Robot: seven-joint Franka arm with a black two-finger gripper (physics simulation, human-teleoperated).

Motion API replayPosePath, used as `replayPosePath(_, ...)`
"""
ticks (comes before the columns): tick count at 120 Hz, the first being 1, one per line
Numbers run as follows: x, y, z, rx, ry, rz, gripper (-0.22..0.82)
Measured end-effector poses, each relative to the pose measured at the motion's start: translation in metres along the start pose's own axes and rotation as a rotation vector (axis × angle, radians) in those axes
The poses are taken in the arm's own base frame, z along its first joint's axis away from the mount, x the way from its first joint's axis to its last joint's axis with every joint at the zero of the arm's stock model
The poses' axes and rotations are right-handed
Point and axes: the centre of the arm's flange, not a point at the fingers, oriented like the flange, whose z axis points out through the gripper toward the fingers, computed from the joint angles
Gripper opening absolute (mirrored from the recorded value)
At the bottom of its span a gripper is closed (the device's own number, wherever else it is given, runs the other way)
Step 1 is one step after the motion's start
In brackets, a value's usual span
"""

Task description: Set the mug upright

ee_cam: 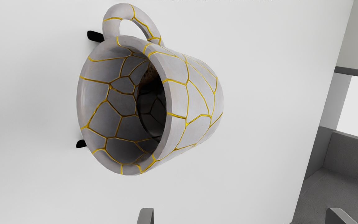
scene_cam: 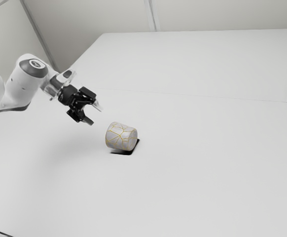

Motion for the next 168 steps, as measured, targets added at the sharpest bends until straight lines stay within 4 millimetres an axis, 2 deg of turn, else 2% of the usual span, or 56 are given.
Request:
replayPosePath(7,0.006,-0.020,0.015,-0.062,-0.010,0.004,0.60)
replayPosePath(19,0.010,-0.039,0.036,-0.145,-0.024,0.030,0.60)
replayPosePath(48,0.012,-0.048,0.055,-0.237,-0.003,0.130,0.60)
replayPosePath(73,0.016,-0.059,0.080,-0.325,0.002,0.171,0.60)
replayPosePath(79,0.015,-0.059,0.083,-0.340,0.006,0.181,0.55)
replayPosePath(88,0.016,-0.061,0.086,-0.355,0.010,0.197,0.35)
replayPosePath(101,0.016,-0.062,0.087,-0.366,0.017,0.221,0.10)
replayPosePath(117,0.016,-0.065,0.084,-0.393,0.042,0.239,-0.05)
replayPosePath(136,0.016,-0.064,0.086,-0.439,0.063,0.252,-0.14)
replayPosePath(143,0.016,-0.058,0.081,-0.438,0.068,0.269,-0.15)
replayPosePath(156,0.011,-0.036,0.063,-0.363,0.050,0.319,-0.17)
replayPosePath(168,0.000,-0.004,0.034,-0.178,0.006,0.381,-0.18)
